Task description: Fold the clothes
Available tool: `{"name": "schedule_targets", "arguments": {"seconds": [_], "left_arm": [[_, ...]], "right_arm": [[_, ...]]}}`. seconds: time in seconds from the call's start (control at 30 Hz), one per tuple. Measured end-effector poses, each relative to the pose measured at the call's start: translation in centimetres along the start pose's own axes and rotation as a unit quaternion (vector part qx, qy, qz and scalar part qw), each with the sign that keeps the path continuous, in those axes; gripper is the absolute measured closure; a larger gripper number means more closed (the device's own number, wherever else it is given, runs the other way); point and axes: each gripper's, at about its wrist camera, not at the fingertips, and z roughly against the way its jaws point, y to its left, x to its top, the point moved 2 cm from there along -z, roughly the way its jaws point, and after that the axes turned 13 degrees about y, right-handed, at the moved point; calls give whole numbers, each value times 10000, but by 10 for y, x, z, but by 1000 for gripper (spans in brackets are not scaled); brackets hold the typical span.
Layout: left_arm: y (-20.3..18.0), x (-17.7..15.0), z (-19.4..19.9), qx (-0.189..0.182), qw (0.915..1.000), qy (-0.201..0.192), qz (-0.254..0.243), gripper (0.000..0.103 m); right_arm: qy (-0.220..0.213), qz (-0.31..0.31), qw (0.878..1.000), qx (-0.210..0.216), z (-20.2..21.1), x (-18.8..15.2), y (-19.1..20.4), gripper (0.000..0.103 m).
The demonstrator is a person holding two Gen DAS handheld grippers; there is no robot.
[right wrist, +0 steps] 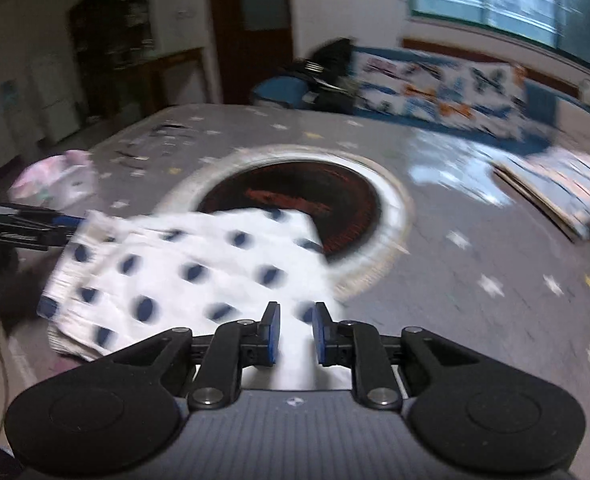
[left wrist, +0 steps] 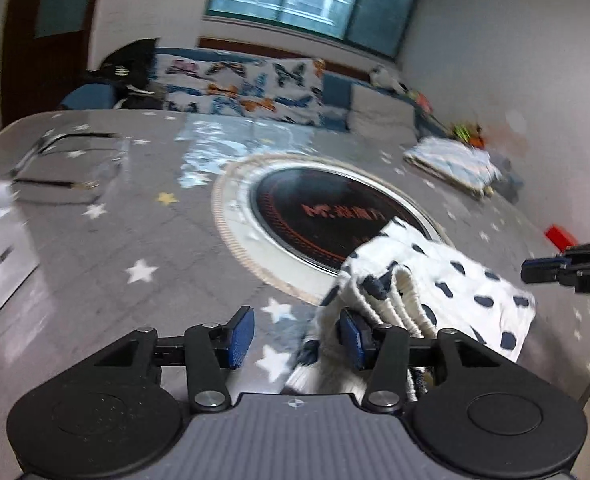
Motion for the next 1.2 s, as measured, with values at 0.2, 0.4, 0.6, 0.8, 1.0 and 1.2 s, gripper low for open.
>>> {"name": "schedule_targets", "arguments": {"seconds": [0.2,0.4,0.6,0.8,1.0,1.2], "left_arm": [[2,-15,27,-37,9980,-212,601,50],[-5,-27,46,-254,9923,-358,1156,46],[-9,-38,47,-549,9845,-249,1646,42],[-15,-46,43,-767,9773,-109,1972,40],[-22,-45,33,-883,9746,-15,2057,40],[-27,-48,24,-844,9732,128,2137,42]], "right_arm": [[-15,1003,9930,625,-20,27,59,78],[-60,2014,9749,944,-38,40,121,77],[88,2552,9607,1084,-58,36,156,77],[-70,2601,9591,1112,-32,28,146,69],[-42,3104,9442,1105,-9,6,146,65],[64,3350,9361,1072,-26,-8,159,63]]}}
